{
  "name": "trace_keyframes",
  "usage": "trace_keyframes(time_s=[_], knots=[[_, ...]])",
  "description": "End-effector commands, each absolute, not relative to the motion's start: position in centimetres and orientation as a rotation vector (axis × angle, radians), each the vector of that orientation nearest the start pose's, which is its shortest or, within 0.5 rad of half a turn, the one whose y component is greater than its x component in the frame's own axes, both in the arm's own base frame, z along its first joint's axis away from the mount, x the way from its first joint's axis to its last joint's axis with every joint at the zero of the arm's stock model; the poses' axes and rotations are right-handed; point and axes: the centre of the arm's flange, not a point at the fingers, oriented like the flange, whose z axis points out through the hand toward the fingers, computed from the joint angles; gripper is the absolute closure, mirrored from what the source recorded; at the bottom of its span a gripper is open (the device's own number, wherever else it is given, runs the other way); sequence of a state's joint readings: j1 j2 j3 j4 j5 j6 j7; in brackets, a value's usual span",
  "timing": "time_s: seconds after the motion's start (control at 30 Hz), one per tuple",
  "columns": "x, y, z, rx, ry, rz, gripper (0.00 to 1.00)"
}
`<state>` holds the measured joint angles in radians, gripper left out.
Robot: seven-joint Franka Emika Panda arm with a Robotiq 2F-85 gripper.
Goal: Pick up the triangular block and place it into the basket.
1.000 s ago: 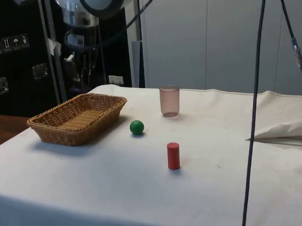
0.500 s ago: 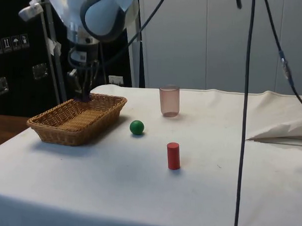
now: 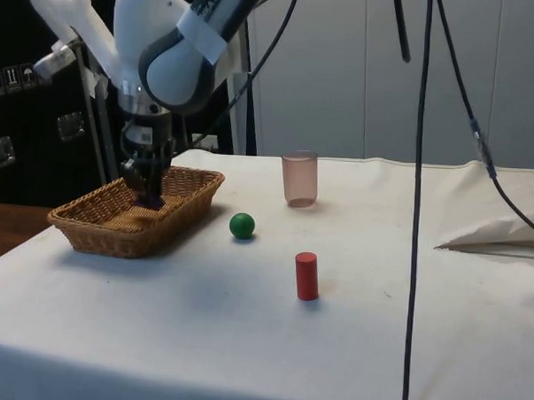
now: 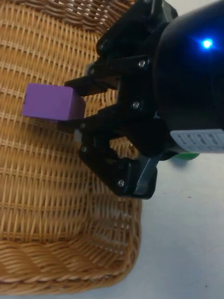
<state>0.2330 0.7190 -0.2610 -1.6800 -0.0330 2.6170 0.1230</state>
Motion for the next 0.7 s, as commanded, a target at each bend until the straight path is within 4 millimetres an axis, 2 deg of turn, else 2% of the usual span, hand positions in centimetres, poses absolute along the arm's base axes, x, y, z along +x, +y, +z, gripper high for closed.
trace_keyframes(time_s=[0.0,0.47,0.57,0.6,0.67], knots=[[70.3,0.4,21.35,-3.278,0.068,-0.419,0.67],[70.29,0.54,20.79,-3.284,0.069,-0.422,0.66],[70.28,0.55,20.79,-3.284,0.071,-0.421,0.52],[70.28,0.55,20.79,-3.285,0.069,-0.421,0.43],[70.27,0.55,20.78,-3.285,0.071,-0.42,0.34]])
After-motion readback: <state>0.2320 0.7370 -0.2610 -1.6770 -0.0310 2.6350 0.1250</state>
